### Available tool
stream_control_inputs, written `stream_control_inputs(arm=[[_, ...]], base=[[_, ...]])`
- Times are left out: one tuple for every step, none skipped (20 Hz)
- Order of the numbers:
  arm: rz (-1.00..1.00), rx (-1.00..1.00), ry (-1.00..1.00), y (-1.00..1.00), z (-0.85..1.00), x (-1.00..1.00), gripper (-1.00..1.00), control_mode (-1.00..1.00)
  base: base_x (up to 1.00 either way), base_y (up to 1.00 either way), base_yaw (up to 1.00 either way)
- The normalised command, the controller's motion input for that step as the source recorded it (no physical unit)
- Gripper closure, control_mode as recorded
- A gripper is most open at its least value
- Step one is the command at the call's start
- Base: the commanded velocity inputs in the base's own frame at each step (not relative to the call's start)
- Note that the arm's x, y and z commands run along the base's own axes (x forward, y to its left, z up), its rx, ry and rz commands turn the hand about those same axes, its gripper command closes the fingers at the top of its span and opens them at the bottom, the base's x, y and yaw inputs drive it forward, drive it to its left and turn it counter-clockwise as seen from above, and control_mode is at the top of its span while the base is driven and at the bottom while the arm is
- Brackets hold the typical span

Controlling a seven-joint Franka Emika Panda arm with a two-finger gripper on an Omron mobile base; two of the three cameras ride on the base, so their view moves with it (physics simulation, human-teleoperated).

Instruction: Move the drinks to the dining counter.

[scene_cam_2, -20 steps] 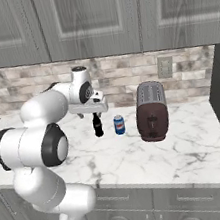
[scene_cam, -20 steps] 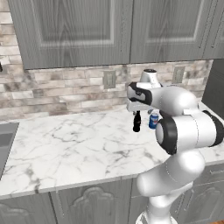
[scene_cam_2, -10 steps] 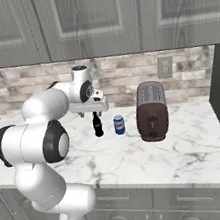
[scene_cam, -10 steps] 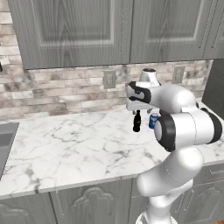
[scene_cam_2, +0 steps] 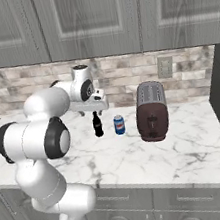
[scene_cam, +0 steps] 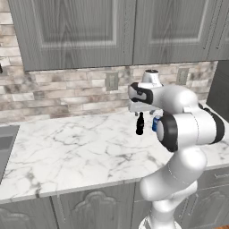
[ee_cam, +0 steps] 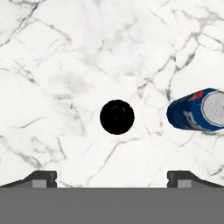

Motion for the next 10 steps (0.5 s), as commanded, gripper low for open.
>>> stream_control_inputs(arm=[[0.0,0.0,0.0,0.0,-0.03,0.16,-1.0,-1.0],[0.0,0.0,0.0,0.0,-0.01,0.14,-1.0,-1.0],[0.0,0.0,0.0,0.0,-0.01,0.14,-1.0,-1.0],[0.0,0.0,0.0,0.0,-0.01,0.1,-1.0,-1.0],[0.0,0.0,0.0,0.0,-0.03,0.14,-1.0,-1.0],[0.0,0.0,0.0,0.0,-0.04,0.14,-1.0,-1.0],[0.0,0.0,0.0,0.0,-0.04,0.13,-1.0,-1.0],[0.0,0.0,0.0,-0.01,-0.04,0.12,-1.0,-1.0],[0.0,0.0,0.0,0.0,-0.04,0.07,-1.0,-1.0],[0.01,0.0,0.0,0.0,-0.04,0.0,-1.0,-1.0]], base=[[0.0,0.0,0.0],[0.0,0.0,0.0],[0.0,0.0,0.0],[0.0,0.0,0.0],[0.0,0.0,0.0],[0.0,0.0,0.0],[0.0,0.0,0.0],[0.0,0.0,0.0],[0.0,0.0,0.0],[0.0,0.0,0.0]])
